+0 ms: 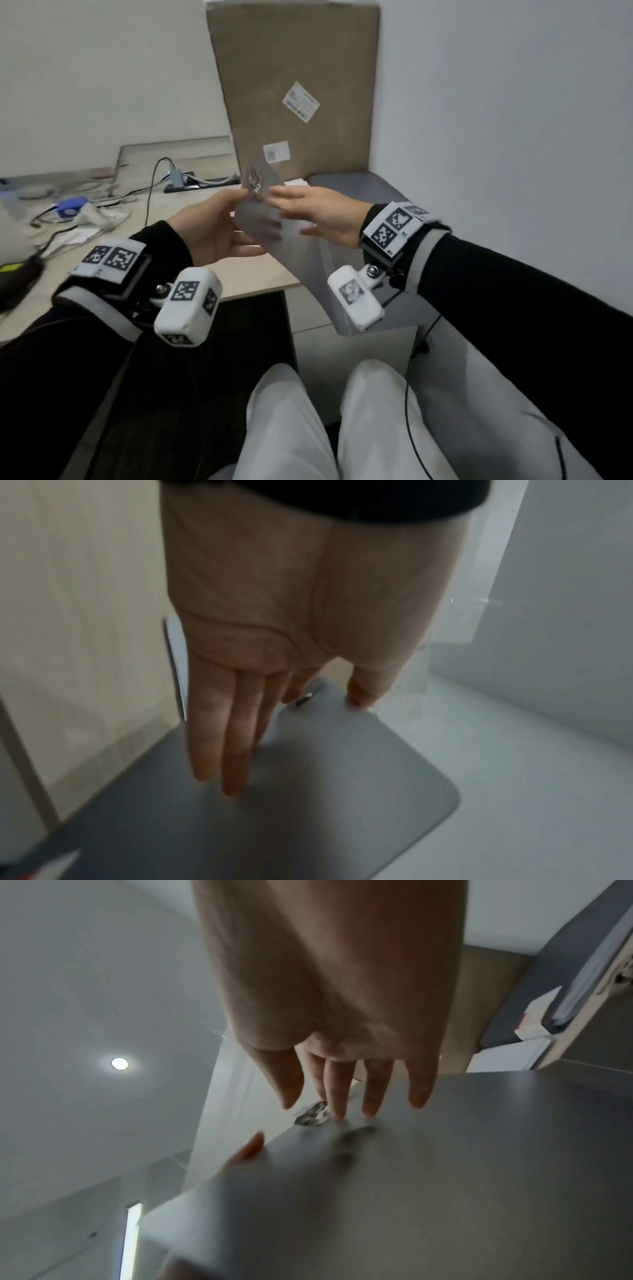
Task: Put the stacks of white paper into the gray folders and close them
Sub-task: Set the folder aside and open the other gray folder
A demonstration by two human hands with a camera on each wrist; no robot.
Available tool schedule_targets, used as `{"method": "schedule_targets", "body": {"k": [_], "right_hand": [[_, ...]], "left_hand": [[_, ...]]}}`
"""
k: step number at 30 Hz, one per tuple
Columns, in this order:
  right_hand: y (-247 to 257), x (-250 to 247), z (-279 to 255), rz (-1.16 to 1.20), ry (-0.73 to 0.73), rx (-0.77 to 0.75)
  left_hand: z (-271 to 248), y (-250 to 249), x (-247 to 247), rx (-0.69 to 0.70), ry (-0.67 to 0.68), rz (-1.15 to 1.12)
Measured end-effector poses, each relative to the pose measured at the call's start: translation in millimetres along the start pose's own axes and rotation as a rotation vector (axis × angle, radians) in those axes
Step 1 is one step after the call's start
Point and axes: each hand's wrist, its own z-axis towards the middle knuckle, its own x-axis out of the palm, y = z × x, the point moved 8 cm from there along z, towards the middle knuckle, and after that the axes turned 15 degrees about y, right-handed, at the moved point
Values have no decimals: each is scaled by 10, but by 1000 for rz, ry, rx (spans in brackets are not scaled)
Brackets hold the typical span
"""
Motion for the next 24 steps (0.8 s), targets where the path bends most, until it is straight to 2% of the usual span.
{"method": "schedule_targets", "body": {"k": [3, 6, 8, 12, 15, 21, 24], "right_hand": [[-277, -14, 227, -219, -12, 120], [-643, -74, 422, -532, 21, 316], [-821, -123, 442, -651, 24, 412], [-1123, -205, 518, -742, 70, 534], [-1286, -325, 489, -807, 83, 640], [-1416, -546, 401, -851, 50, 721], [-1433, -531, 409, -870, 75, 730]], "left_hand": [[-258, 171, -362, 5, -52, -16], [-407, 482, -594, -97, -72, -42], [-401, 735, -666, -182, -88, -36], [-273, 1236, -701, -367, -159, 169], [-113, 1453, -639, -443, -157, 232], [-15, 1334, -765, -540, -247, 573], [-11, 1125, -876, -475, -344, 711]]}}
